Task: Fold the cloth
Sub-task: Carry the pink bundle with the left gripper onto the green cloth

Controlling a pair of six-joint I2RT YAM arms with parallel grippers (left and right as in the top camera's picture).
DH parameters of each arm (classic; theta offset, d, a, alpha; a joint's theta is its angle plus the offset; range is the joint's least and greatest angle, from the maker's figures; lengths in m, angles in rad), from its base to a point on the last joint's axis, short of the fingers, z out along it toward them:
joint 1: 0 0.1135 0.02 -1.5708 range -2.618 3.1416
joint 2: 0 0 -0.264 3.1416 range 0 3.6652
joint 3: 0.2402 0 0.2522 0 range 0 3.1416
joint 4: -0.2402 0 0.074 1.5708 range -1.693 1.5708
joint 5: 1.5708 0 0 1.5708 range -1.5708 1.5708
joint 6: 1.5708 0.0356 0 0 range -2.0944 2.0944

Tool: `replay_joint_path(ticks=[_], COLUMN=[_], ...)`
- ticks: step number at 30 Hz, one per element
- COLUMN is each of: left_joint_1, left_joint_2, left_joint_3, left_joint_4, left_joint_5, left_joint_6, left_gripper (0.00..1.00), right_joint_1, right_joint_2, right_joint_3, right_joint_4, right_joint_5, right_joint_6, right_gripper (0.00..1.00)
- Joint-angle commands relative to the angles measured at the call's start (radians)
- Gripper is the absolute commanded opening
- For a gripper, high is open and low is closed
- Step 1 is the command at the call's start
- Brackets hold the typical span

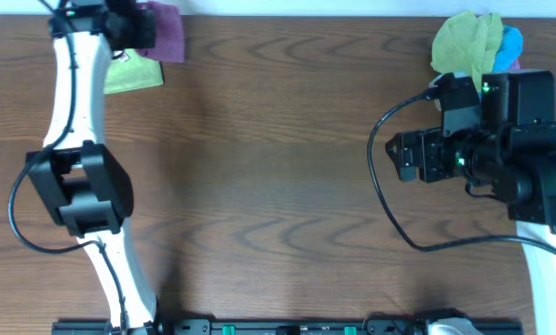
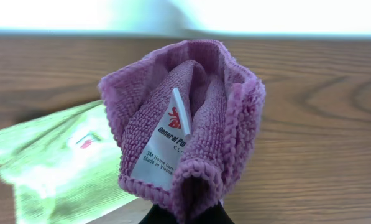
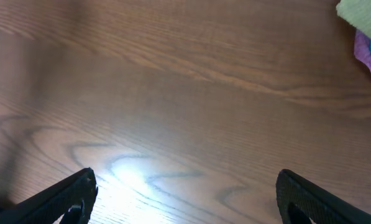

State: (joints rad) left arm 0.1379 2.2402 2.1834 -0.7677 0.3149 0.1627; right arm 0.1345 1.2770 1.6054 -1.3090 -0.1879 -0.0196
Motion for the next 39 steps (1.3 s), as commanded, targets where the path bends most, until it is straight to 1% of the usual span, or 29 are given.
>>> replay_joint_path(ticks=[1, 7, 15, 27, 39], left_joint_1=[0.033, 0.086, 0.094, 0.151, 0.166], left_joint_2=[-0.002, 0.025, 0.108, 0.161, 0.161], left_joint_3=[0.019, 0.015, 0.015, 0.019, 0.124], left_joint_4=[-0.015, -0.029, -0.032, -0.016, 0.003], left_joint_5=[0.027, 0.12, 0.147, 0.116, 0.123], left_joint_6=[0.021, 0.02, 0.019, 0.021, 0.022], left_gripper=[0.05, 0.05, 0.05, 0.05, 0.06], right_joint_1=[-0.01, -0.01, -0.01, -0.01, -0.01], right_joint_2=[0.038, 0.078, 0.078, 0.078, 0.078], right_joint_3=[0.001, 0.001, 0.001, 0.001, 0.001], right_joint_4=[0.008, 0.012, 0.013, 0.011, 0.011], right_joint_5=[0.008, 0.008, 0.008, 0.008, 0.007], right_joint_6=[0.005, 0.021, 0.027, 0.047, 0.09], right_gripper=[0.92, 0.89, 0.89, 0.88, 0.88])
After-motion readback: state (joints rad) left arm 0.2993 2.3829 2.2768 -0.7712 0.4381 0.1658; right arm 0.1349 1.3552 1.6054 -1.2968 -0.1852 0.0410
